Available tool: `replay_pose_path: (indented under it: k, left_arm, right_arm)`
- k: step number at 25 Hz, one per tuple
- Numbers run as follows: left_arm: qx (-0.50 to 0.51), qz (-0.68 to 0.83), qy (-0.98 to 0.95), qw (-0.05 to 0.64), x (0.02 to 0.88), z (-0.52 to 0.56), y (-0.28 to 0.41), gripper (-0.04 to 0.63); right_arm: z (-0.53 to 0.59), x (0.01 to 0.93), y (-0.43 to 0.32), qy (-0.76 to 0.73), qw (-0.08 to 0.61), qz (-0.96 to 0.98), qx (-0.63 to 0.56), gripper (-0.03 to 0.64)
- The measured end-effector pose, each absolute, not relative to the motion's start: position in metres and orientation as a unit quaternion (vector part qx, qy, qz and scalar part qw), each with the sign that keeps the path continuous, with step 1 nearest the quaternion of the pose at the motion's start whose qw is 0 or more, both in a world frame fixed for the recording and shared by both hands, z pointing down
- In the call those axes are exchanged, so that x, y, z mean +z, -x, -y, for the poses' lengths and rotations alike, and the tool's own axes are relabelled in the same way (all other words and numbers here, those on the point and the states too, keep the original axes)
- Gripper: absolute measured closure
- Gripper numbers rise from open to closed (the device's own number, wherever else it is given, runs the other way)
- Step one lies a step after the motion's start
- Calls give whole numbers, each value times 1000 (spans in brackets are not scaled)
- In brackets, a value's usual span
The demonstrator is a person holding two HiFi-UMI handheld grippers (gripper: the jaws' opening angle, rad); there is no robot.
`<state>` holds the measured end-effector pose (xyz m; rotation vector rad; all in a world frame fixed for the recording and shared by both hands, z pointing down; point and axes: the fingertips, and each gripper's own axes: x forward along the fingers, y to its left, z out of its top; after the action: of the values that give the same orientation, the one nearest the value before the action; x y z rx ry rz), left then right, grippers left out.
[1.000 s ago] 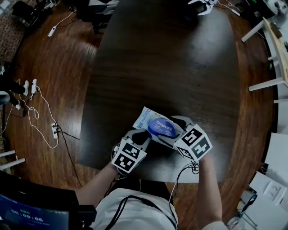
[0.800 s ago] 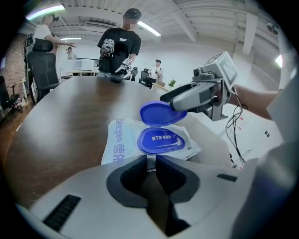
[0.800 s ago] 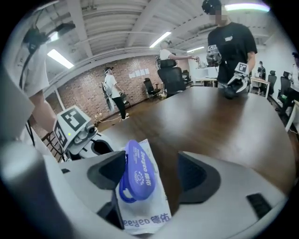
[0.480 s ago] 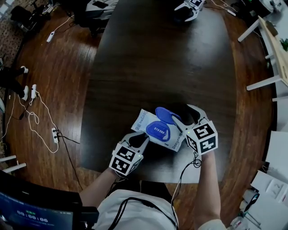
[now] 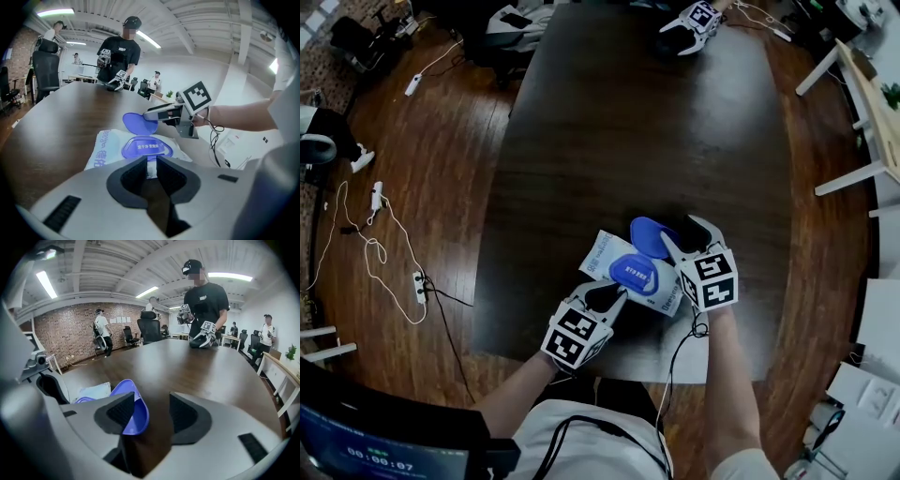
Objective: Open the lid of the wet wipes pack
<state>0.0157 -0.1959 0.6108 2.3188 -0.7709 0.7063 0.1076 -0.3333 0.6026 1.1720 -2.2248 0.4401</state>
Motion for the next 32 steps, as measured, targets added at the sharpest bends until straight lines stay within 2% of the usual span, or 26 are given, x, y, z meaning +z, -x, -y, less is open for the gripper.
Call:
replay_pose_path:
  k: [6, 14, 21, 23, 25, 28, 30, 32]
  left_arm:
    - [231, 299, -891, 251, 568, 196, -17, 535]
    - [130, 347, -915, 160, 440, 201, 7, 535]
    - [68, 354, -927, 105, 366, 195, 13, 536]
    - [68, 353, -927, 106, 366, 191, 14, 537]
    - [69, 353, -927, 109, 367, 188, 16, 537]
    - [62, 350, -928, 110, 363, 185, 19, 549]
    - [58, 349, -929, 110, 361, 181, 22, 549]
    - [55, 347, -930, 109, 361, 176, 24, 549]
  right_arm:
    - [313, 552, -95, -437, 244, 853, 147, 374]
    - [207, 408, -76, -463, 87, 872, 132, 376]
    - [152, 345, -73, -481, 71, 872, 55, 381]
    - [147, 344, -77, -489, 67, 868, 56, 427]
    - [144, 346, -78, -496, 65, 864, 59, 441]
    - [142, 342, -78, -506, 62, 858, 59, 533]
    - [138, 342, -76, -510, 59, 856, 65, 555]
    - [133, 340, -75, -514, 55, 853, 68, 604]
